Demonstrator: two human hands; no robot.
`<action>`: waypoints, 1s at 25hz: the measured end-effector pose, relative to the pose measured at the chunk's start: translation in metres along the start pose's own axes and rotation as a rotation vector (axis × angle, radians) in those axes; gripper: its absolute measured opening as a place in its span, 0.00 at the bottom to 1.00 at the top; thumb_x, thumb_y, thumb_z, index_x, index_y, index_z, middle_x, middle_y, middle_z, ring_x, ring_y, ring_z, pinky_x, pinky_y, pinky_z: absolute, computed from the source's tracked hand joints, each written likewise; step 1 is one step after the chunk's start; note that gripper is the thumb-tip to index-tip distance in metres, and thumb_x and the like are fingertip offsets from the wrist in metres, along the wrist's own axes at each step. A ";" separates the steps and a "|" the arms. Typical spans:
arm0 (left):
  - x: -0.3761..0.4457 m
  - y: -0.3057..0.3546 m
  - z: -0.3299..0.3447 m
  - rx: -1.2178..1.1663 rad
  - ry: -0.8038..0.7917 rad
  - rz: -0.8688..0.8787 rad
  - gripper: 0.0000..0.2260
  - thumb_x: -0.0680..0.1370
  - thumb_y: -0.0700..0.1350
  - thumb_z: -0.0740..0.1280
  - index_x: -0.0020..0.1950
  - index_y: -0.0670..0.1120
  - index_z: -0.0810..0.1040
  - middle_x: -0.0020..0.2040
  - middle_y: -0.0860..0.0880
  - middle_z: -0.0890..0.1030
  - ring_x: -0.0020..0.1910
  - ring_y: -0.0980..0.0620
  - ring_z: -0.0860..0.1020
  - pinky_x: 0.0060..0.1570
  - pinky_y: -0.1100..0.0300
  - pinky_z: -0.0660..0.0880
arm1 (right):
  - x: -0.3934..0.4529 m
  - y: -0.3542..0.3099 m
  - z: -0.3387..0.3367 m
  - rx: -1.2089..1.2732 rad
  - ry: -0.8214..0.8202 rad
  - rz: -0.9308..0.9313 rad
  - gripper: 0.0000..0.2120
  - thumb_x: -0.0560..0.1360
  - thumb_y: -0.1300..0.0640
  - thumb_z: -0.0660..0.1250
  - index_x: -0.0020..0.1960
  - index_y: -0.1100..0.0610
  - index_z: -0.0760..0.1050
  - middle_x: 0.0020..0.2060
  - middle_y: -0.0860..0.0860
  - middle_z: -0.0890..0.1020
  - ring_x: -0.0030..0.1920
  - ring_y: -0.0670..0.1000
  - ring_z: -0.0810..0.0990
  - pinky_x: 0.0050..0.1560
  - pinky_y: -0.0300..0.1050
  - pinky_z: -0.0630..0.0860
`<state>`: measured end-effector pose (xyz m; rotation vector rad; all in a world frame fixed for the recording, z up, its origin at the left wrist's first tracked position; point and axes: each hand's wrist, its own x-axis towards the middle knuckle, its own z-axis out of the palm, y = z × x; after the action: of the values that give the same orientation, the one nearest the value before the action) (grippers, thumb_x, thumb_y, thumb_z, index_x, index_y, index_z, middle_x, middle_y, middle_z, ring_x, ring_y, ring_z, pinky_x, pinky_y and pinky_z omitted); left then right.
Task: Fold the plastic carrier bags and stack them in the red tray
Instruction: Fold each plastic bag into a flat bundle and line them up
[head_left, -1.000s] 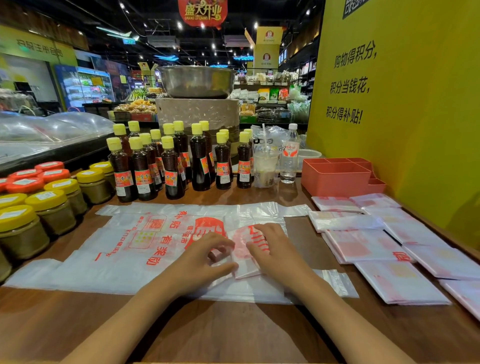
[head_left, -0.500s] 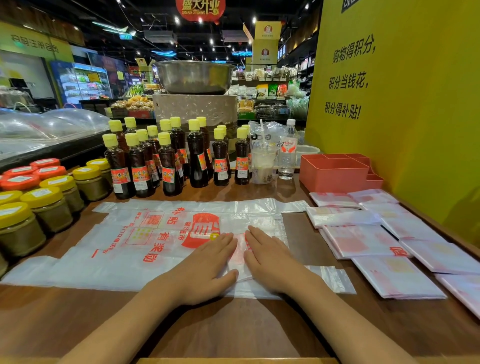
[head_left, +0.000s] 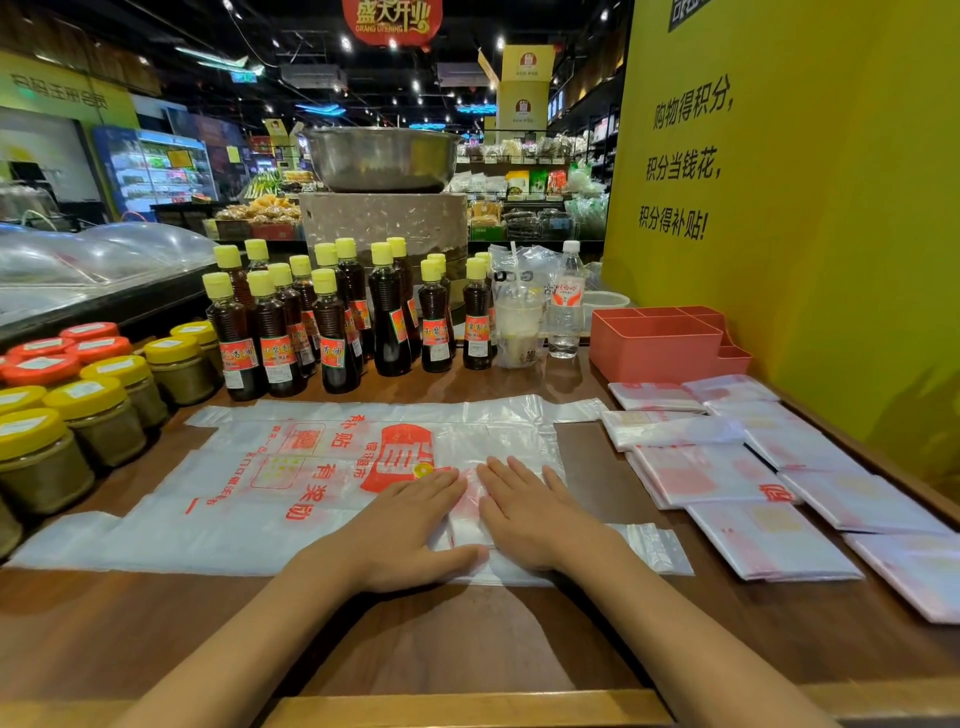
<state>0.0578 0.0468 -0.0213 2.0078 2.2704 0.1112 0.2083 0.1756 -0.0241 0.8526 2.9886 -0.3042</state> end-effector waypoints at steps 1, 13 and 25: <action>0.001 -0.001 0.001 -0.022 0.008 -0.005 0.42 0.73 0.75 0.50 0.82 0.57 0.46 0.82 0.58 0.45 0.80 0.59 0.45 0.73 0.61 0.42 | -0.001 0.000 0.001 0.002 0.015 0.001 0.27 0.85 0.47 0.41 0.83 0.50 0.42 0.82 0.47 0.43 0.81 0.48 0.39 0.79 0.56 0.35; -0.007 -0.012 -0.012 -0.449 0.287 -0.051 0.26 0.71 0.79 0.49 0.62 0.70 0.70 0.59 0.70 0.72 0.56 0.69 0.71 0.56 0.68 0.67 | -0.005 0.013 -0.012 0.635 0.151 -0.043 0.27 0.79 0.65 0.56 0.68 0.38 0.72 0.68 0.40 0.74 0.67 0.46 0.73 0.64 0.41 0.73; -0.012 -0.011 -0.017 -0.669 0.402 0.049 0.19 0.76 0.71 0.57 0.51 0.60 0.79 0.48 0.67 0.80 0.50 0.62 0.77 0.46 0.72 0.69 | -0.009 0.005 -0.021 0.838 0.261 -0.148 0.09 0.80 0.58 0.67 0.54 0.47 0.84 0.49 0.41 0.86 0.52 0.41 0.82 0.58 0.44 0.78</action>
<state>0.0464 0.0339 -0.0055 1.7665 1.9717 1.1939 0.2192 0.1789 -0.0041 0.7198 3.1307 -1.6379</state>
